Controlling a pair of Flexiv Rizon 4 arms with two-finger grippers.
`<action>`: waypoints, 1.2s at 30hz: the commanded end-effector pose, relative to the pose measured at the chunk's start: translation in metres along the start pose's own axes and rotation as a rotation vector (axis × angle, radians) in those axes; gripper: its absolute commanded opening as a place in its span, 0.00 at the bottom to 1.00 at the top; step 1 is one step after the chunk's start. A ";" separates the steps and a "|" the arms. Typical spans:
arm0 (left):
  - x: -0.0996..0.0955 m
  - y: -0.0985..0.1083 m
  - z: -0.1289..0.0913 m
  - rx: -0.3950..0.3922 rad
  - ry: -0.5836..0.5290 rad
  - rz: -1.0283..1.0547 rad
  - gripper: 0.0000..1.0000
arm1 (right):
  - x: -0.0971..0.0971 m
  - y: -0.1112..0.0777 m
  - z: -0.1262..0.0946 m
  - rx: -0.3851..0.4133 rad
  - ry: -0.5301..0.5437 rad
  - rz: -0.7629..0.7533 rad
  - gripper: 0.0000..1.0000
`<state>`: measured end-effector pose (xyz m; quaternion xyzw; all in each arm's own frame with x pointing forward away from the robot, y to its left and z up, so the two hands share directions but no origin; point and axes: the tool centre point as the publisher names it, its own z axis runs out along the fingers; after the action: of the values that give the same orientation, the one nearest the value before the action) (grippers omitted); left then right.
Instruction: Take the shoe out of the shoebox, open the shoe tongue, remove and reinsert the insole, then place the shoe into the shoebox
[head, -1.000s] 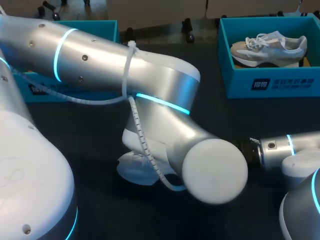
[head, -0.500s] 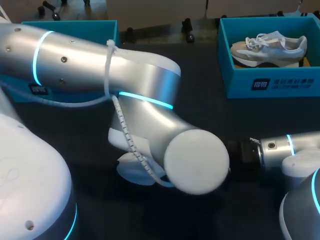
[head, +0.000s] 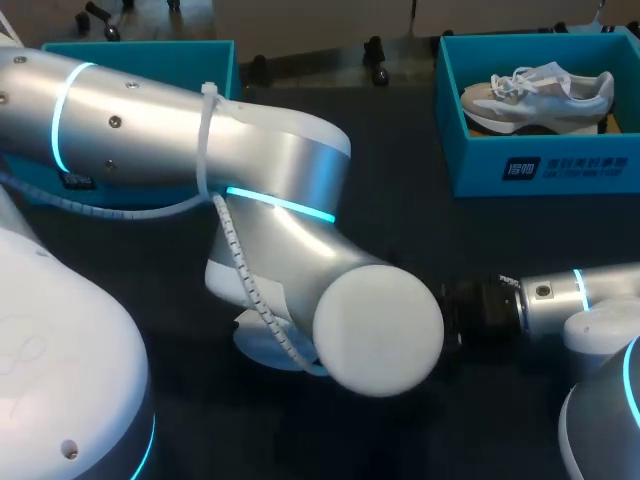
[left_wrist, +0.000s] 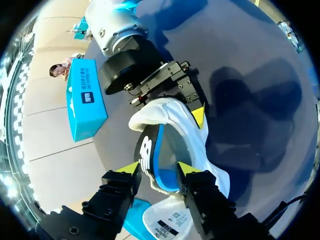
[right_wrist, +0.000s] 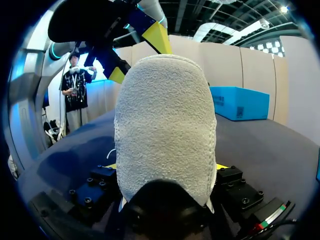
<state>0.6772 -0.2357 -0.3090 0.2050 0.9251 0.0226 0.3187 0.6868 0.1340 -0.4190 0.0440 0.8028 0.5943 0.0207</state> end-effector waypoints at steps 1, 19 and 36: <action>-0.003 -0.008 0.006 -0.016 0.002 0.001 0.39 | 0.001 0.002 0.001 0.007 0.000 0.001 0.00; -0.005 -0.003 0.010 0.004 -0.011 -0.090 0.00 | 0.001 0.002 0.001 0.007 0.000 0.001 0.00; -0.009 0.010 0.010 0.065 -0.036 -0.306 0.00 | 0.001 0.002 0.001 0.007 0.000 0.001 0.00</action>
<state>0.6903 -0.2391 -0.3126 0.0708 0.9400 -0.0426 0.3311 0.6867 0.1341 -0.4189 0.0438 0.8027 0.5943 0.0207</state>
